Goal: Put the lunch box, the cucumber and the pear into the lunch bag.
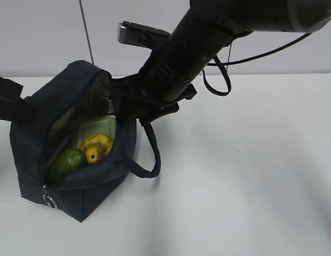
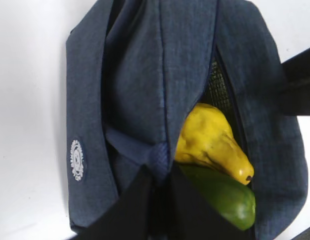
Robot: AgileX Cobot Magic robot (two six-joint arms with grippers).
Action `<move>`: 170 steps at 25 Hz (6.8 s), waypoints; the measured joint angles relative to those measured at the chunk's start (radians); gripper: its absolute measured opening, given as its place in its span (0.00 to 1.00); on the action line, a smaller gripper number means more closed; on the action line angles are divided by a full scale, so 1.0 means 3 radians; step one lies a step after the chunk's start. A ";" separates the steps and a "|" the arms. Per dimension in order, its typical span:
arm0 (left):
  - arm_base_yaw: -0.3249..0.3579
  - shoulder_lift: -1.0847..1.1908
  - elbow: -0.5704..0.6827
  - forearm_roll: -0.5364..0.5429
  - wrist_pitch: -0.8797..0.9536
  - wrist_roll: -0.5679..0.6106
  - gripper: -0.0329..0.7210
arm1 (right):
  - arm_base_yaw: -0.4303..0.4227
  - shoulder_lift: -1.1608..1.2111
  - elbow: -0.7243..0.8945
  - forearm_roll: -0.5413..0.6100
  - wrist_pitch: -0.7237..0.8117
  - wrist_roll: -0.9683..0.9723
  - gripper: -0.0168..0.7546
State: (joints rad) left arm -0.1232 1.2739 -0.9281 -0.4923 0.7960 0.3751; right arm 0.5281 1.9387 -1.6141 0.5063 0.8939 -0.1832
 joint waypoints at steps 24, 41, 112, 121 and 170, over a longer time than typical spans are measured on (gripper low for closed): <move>0.0000 0.0000 0.0000 -0.0002 0.0004 0.0000 0.05 | 0.0006 0.0187 0.0000 0.0379 -0.0049 -0.0125 0.23; -0.0260 0.0000 0.0002 -0.0506 0.0020 0.0142 0.05 | 0.0006 -0.0113 -0.0183 -0.0996 0.0363 0.0151 0.04; -0.0990 0.0012 0.0003 -0.0572 0.0123 0.0682 0.65 | -0.0107 -0.1727 0.0610 -0.1451 0.1052 0.0224 0.46; -0.0990 0.0012 0.0003 -0.0556 0.0172 0.0688 0.65 | -0.0107 -0.2678 0.1539 -0.0930 0.0630 -0.0072 0.46; -0.1440 0.0574 0.0025 0.0095 -0.0649 0.0578 0.58 | -0.0107 -0.3022 0.3447 0.0650 -0.0822 -0.1706 0.46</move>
State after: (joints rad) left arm -0.5553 1.4460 -0.9206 -0.4639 0.6012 0.5485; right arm 0.4959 1.0321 -0.5798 0.7011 0.6474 -0.6951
